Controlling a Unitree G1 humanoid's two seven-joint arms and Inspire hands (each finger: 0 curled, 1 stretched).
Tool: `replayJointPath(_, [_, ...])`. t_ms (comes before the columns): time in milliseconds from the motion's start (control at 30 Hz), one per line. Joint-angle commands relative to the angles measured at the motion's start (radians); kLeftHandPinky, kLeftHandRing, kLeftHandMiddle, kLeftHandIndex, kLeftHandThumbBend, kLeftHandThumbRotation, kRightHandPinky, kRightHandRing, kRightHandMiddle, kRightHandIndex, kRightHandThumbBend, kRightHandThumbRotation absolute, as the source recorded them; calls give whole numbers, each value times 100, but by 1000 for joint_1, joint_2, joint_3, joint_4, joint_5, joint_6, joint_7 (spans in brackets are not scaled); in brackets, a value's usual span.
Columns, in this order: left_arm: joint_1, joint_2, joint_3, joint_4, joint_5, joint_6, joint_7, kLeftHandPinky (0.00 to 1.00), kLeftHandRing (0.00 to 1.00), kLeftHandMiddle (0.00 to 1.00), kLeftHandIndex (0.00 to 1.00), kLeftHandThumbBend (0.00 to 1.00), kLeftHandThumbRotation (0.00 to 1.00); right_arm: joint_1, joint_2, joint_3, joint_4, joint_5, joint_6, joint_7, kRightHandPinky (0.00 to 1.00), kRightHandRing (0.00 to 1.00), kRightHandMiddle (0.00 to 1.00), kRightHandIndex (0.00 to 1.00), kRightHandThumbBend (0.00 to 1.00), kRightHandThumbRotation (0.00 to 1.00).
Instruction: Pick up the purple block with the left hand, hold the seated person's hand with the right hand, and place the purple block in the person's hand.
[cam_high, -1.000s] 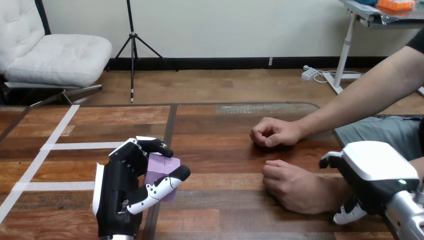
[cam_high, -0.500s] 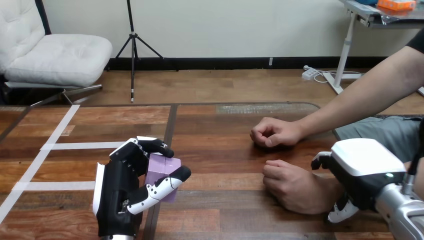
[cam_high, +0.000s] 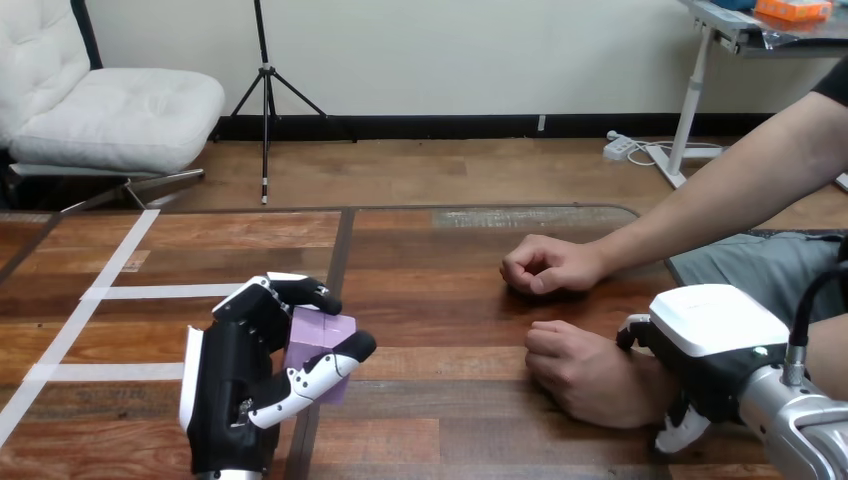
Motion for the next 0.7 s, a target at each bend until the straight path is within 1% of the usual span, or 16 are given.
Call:
replayJointPath(0, [-41, 6, 9, -58, 13, -18, 4, 34, 40, 46, 46, 87, 6, -67, -32, 11, 25, -11, -3, 6, 86, 83, 81, 79, 83, 11])
replayJointPath(300, [-35, 3, 11, -66, 3, -8, -4, 33, 40, 46, 46, 87, 6, -78, -36, 23, 44, -23, 23, 26, 87, 84, 82, 81, 82, 14])
replayJointPath(533, [-32, 3, 14, -70, 8, -5, -2, 33, 40, 46, 46, 87, 5, -74, -36, 25, 58, -35, 31, 7, 87, 84, 82, 81, 82, 13])
replayJointPath(667, [-31, 3, 17, -72, 14, -3, 1, 34, 40, 46, 46, 87, 5, -70, -36, 25, 60, -41, 41, 4, 87, 84, 82, 81, 82, 12])
